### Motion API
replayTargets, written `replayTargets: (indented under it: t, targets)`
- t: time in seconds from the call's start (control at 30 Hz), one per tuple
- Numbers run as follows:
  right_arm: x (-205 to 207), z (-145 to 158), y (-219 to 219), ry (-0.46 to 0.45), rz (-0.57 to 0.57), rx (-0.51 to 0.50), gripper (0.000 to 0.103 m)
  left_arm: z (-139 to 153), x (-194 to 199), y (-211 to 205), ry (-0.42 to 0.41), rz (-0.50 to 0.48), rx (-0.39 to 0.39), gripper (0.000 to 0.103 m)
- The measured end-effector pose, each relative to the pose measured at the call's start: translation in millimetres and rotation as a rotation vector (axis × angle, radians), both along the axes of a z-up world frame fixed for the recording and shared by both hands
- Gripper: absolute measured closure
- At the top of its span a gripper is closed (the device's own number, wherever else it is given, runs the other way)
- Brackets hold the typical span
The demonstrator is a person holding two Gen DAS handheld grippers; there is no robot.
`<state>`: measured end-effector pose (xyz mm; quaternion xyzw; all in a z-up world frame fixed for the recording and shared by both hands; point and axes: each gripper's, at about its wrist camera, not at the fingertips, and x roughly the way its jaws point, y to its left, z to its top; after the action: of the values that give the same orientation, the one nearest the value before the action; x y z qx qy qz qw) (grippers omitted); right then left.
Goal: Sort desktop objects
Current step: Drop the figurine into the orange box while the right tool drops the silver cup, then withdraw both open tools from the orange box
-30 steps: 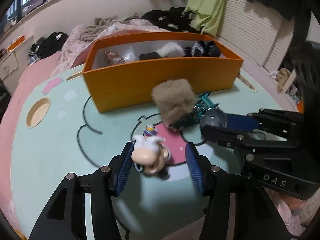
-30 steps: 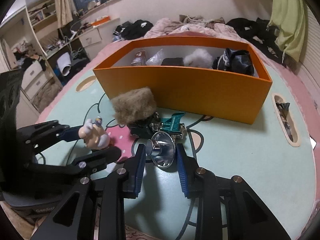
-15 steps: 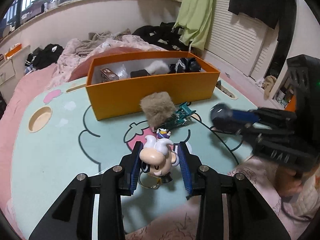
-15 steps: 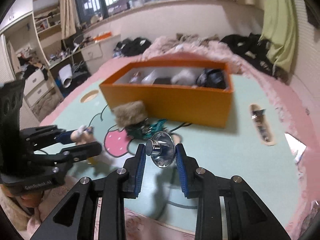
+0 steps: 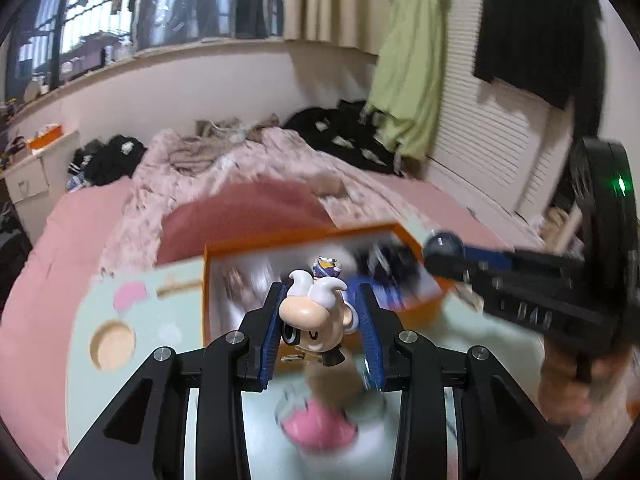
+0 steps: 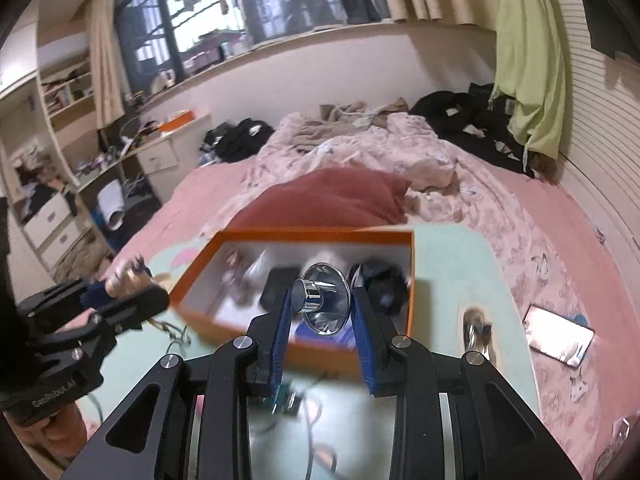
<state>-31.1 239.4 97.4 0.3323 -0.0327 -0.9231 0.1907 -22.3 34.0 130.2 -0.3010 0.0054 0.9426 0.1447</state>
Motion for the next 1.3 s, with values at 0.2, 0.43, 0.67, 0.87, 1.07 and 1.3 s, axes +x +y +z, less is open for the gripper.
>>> replayTargets:
  t: [0.2,0.43,0.67,0.87,1.07,1.3]
  targets:
    - [-37,-32,-4,-0.113,-0.051,0.053,0.047,-44,-52,3,-0.138,0.104,-0.017,0.041]
    - [-21,-43,-17,-0.04,-0.022,0.156,0.036,-73,-52,-3,-0.189,0.113,-0.014,0.027]
    - [1,-35,-4,-0.011,-0.03,0.095,0.031,-47,-21,-14,-0.104,0.092,0.024,0.027]
    - [38,-41,7,-0.05,-0.018,0.099,0.017,-58,23,-9,-0.193,0.051,-0.027,0.027]
    - [72,-75,1,-0.146,0.052,0.135,0.017,-98,52,-4,-0.301,0.044,-0.079,0.027]
    - [83,-101,-15,-0.129,0.027,0.267,0.005,-117,52,-6,-0.358,0.096,-0.114,0.022]
